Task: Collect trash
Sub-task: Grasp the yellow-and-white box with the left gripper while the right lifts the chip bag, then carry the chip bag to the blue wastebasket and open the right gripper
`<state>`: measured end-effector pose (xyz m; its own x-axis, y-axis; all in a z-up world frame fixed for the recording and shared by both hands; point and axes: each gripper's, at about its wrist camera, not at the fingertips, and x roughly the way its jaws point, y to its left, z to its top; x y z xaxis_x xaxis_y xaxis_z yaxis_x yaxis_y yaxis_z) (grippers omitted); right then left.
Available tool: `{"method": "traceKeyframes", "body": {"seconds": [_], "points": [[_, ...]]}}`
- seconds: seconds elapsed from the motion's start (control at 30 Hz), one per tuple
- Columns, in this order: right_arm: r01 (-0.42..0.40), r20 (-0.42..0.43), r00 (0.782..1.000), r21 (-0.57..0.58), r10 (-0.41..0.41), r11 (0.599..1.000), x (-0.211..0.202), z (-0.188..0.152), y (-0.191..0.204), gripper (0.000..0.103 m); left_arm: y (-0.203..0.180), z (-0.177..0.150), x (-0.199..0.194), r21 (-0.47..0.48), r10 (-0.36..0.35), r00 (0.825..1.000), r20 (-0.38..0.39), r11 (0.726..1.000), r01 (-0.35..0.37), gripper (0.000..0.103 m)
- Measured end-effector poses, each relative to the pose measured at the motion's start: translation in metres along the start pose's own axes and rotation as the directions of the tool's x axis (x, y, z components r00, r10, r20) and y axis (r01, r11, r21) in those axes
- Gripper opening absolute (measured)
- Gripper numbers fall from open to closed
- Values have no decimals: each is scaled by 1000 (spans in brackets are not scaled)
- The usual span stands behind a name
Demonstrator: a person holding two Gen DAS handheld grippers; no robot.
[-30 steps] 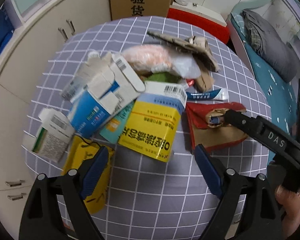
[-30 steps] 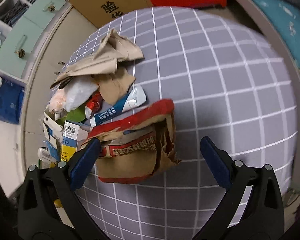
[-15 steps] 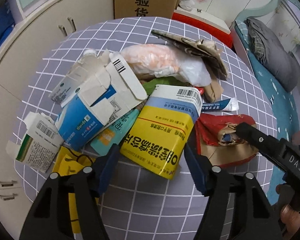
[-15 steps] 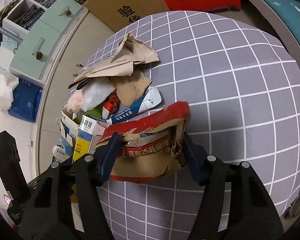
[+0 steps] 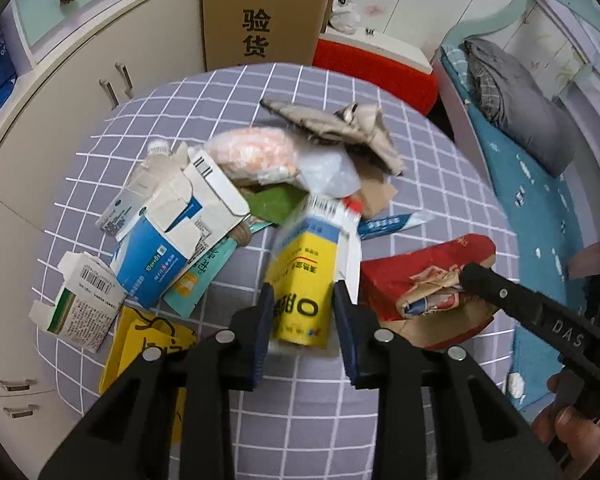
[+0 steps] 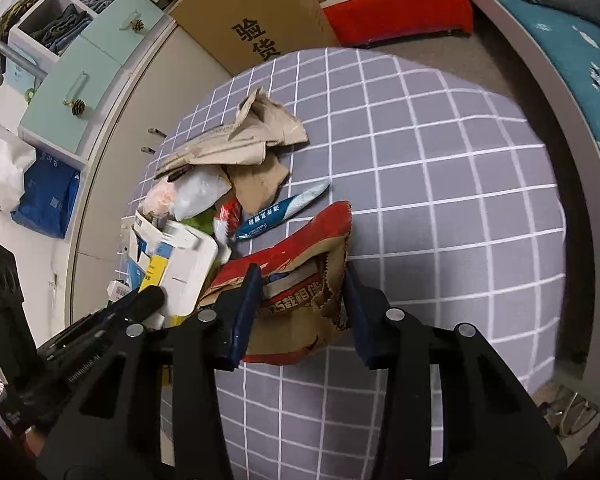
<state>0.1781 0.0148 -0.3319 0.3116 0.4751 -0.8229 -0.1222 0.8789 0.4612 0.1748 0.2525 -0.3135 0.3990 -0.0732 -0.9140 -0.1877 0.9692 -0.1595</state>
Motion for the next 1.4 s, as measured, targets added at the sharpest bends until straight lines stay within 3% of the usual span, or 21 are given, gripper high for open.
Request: {"method": "traceKeyframes", "body": {"seconds": [0.3,0.53,0.9,1.13,1.23,1.3,1.4], "points": [[19,82,996,17,-20,1000,-54,6,-13,40,-29,0,-50,18,-7,994,108,1000,5,28],[26,153,988,50,-34,998,-95,17,-44,40,-88,20,-68,109,-63,983,175,993,44,28],[115,234,962,114,-139,987,-166,57,-159,41,-243,37,-38,222,-174,979,108,964,147,28],[205,238,944,113,-227,972,-184,84,-232,42,-336,46,-1,262,-183,981,60,952,161,28],[226,240,938,127,-251,966,-181,96,-257,46,-362,52,13,271,-169,985,43,950,152,28],[239,227,938,120,-261,964,-174,104,-273,66,-374,55,23,273,-160,987,28,951,146,28],[226,188,950,125,-247,966,-165,113,-295,67,-391,59,36,274,-138,990,7,953,131,28]]}}
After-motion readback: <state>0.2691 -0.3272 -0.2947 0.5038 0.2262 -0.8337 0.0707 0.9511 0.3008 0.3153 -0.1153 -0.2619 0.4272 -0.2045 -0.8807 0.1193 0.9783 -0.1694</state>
